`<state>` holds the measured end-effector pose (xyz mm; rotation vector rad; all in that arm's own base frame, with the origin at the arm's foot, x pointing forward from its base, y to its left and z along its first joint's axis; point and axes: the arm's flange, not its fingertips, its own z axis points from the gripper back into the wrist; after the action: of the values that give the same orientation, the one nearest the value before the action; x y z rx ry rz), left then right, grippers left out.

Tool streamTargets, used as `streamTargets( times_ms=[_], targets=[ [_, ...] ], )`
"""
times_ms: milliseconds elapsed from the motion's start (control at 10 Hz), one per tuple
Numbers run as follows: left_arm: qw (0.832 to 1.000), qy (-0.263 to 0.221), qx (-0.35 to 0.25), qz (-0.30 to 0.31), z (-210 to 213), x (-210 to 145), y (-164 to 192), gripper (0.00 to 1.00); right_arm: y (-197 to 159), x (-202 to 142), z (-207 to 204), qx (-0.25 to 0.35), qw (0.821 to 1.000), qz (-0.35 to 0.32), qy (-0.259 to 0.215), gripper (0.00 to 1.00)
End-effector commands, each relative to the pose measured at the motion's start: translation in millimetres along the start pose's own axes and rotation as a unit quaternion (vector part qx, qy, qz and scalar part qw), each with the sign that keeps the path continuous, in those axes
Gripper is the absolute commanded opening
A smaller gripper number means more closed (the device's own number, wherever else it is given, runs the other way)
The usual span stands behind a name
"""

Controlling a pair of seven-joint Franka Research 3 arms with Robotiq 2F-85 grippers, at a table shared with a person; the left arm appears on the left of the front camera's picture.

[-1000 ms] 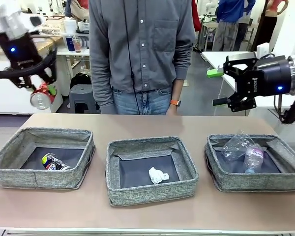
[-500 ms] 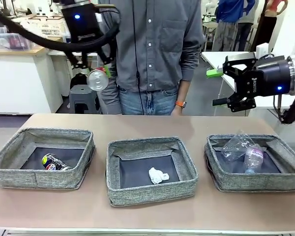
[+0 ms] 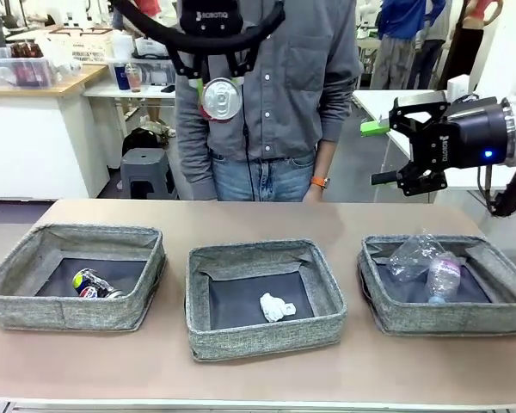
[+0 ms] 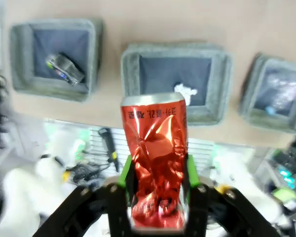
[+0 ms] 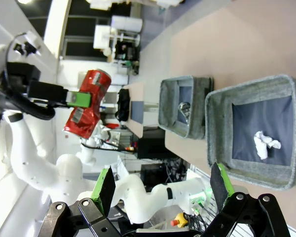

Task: Sort the waste into the appropriate baskets.
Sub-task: Pick up the waste item pointed out by the person.

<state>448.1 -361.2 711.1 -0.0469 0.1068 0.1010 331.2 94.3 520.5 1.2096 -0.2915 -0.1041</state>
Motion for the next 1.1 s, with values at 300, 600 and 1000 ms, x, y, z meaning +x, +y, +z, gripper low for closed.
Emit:
streamTargets(
  times_ms=[300, 600, 1000],
  targets=[
    [0.998, 0.032, -0.037, -0.046, 76, 20, -33, 0.43, -1, 2, -3, 0.015, 1.000, 0.008, -0.005, 1.00],
    [0.999, 0.009, -0.020, -0.038, 27, -8, -16, 0.43, -1, 2, -3, 0.015, 1.000, 0.008, -0.005, 1.00],
    [0.999, 0.009, -0.020, -0.038, 27, -8, -16, 0.43, -1, 2, -3, 0.015, 1.000, 0.008, -0.005, 1.00]
  ],
)
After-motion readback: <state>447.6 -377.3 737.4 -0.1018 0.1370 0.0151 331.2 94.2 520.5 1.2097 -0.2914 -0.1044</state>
